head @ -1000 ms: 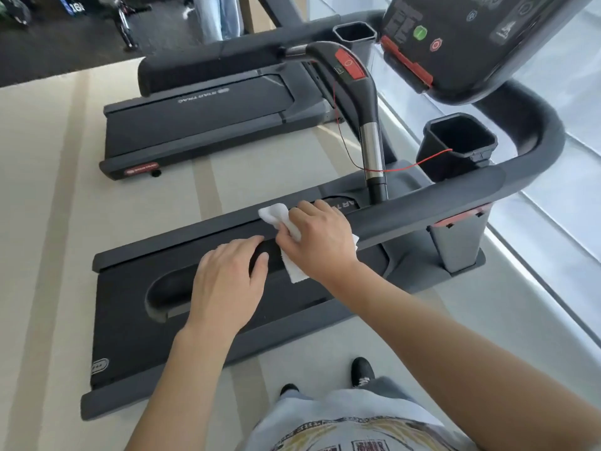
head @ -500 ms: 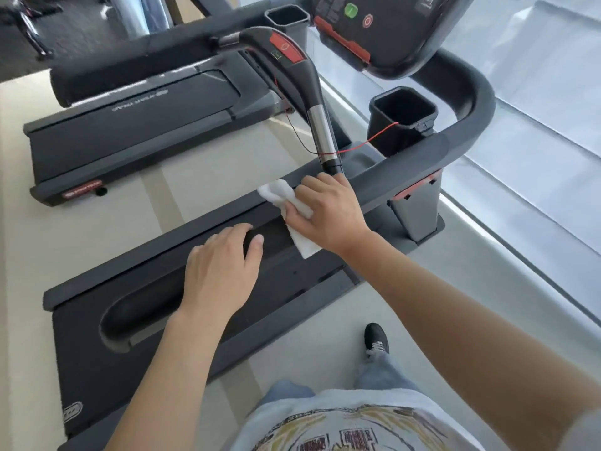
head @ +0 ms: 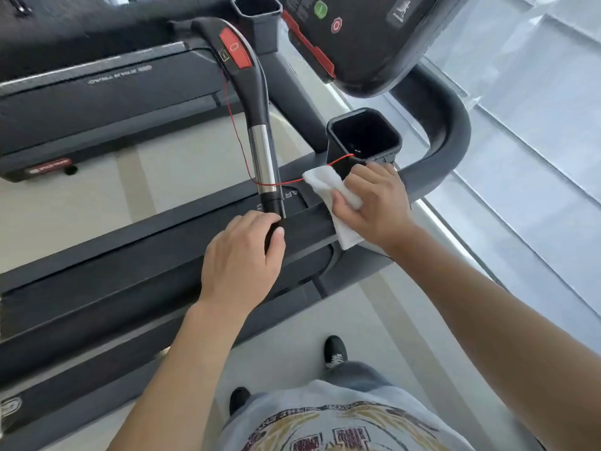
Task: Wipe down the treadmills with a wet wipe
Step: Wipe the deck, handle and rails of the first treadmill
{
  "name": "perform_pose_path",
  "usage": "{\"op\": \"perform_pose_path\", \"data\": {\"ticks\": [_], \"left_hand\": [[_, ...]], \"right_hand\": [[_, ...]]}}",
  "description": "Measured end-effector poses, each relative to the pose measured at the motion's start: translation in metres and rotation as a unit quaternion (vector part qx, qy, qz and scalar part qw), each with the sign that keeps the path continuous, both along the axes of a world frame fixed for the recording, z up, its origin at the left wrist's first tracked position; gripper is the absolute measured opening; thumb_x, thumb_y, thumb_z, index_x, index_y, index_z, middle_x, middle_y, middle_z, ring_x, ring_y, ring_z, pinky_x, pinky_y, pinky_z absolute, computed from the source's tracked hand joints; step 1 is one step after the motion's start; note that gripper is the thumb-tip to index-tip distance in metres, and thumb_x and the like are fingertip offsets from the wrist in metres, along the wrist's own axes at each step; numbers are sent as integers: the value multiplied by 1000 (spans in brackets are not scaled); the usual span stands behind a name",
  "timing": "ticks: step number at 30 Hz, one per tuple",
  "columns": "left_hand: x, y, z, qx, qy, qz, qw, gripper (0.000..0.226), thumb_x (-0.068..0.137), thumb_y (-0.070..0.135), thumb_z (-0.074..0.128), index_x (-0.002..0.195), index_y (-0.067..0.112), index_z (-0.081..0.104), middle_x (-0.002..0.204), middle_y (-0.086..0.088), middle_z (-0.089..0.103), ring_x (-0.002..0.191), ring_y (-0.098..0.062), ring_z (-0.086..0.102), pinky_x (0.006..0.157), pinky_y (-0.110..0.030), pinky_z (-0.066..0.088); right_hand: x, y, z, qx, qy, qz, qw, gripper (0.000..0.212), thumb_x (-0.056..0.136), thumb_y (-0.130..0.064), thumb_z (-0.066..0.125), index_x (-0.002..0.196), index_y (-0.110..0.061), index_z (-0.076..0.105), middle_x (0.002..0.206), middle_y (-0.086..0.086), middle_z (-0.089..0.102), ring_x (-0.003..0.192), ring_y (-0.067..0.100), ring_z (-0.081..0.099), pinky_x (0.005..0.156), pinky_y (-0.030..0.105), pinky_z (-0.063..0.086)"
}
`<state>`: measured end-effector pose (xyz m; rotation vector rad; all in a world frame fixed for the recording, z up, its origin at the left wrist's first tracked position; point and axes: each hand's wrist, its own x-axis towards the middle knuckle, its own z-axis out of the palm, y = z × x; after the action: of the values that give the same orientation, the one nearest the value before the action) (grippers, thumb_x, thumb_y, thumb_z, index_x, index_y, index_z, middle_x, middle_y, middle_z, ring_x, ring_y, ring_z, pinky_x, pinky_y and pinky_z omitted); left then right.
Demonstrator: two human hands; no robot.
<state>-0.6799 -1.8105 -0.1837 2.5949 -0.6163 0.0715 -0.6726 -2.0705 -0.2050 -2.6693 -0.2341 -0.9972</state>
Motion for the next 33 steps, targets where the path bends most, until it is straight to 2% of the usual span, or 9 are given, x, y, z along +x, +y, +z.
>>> {"op": "perform_pose_path", "data": {"ticks": [3, 6, 9, 14, 18, 21, 24, 27, 33], "left_hand": [[2, -19, -5, 14, -53, 62, 997, 29, 105, 36, 47, 108, 24, 73, 98, 10, 71, 84, -18, 65, 59, -28, 39], [2, -23, -8, 13, -76, 94, 993, 31, 104, 37, 48, 100, 25, 76, 89, 10, 71, 74, -16, 64, 54, -26, 36], [1, -24, -12, 2, -87, 119, 989, 29, 104, 32, 50, 96, 23, 77, 87, 10, 72, 72, -17, 64, 51, -30, 42], [-1, -26, -15, 6, -89, 155, 984, 27, 101, 31, 53, 92, 21, 76, 87, 9, 72, 73, -18, 64, 53, -33, 42], [0, -30, -14, -15, -85, 161, 983, 27, 101, 30, 52, 88, 17, 72, 83, 8, 68, 75, -21, 60, 57, -40, 49], [1, -59, -9, -24, -66, 124, 990, 26, 98, 30, 50, 87, 15, 67, 81, 7, 60, 74, -19, 53, 57, -41, 49], [4, -93, -6, -22, -49, 70, 996, 25, 100, 33, 49, 97, 20, 70, 92, 12, 65, 83, -13, 58, 63, -31, 48], [13, -114, -5, -16, -40, 58, 997, 30, 102, 37, 46, 102, 24, 73, 99, 15, 69, 88, -8, 62, 65, -28, 48], [16, -127, -8, 26, -70, 100, 992, 33, 103, 38, 45, 91, 27, 74, 77, 12, 66, 68, -14, 59, 52, -31, 47]], "right_hand": [[5, -32, -2, 7, 2, 20, 1000, 41, 96, -25, 65, 65, -9, 45, 66, 2, 40, 67, 22, 32, 60, 41, 37], [7, -28, -5, 25, 1, 5, 1000, 40, 93, -25, 66, 65, -12, 42, 67, -1, 37, 66, 22, 33, 58, 40, 37], [12, 2, -1, 14, 21, 14, 1000, 38, 92, -28, 66, 68, -20, 37, 68, -4, 35, 65, 20, 33, 58, 39, 35], [17, 60, -5, 34, 44, 87, 995, 32, 90, -28, 63, 64, -15, 51, 62, 2, 49, 62, 25, 44, 58, 39, 35], [16, 49, -8, 57, 36, 153, 986, 34, 93, -29, 64, 66, -14, 50, 63, 2, 45, 63, 21, 33, 57, 37, 32], [12, 18, -8, 36, 17, 183, 982, 34, 94, -31, 64, 67, -13, 52, 63, 1, 43, 62, 21, 33, 58, 35, 29], [16, -28, -7, 31, 0, 139, 990, 36, 88, -28, 69, 64, -15, 46, 61, 1, 40, 60, 22, 34, 57, 36, 30], [21, -82, -7, 21, -19, 91, 995, 38, 88, -27, 69, 62, -15, 45, 60, 1, 42, 59, 23, 38, 55, 38, 35], [23, -151, -12, 25, -28, 20, 999, 37, 91, -28, 66, 65, -12, 45, 64, 2, 42, 63, 22, 33, 61, 33, 29]]}}
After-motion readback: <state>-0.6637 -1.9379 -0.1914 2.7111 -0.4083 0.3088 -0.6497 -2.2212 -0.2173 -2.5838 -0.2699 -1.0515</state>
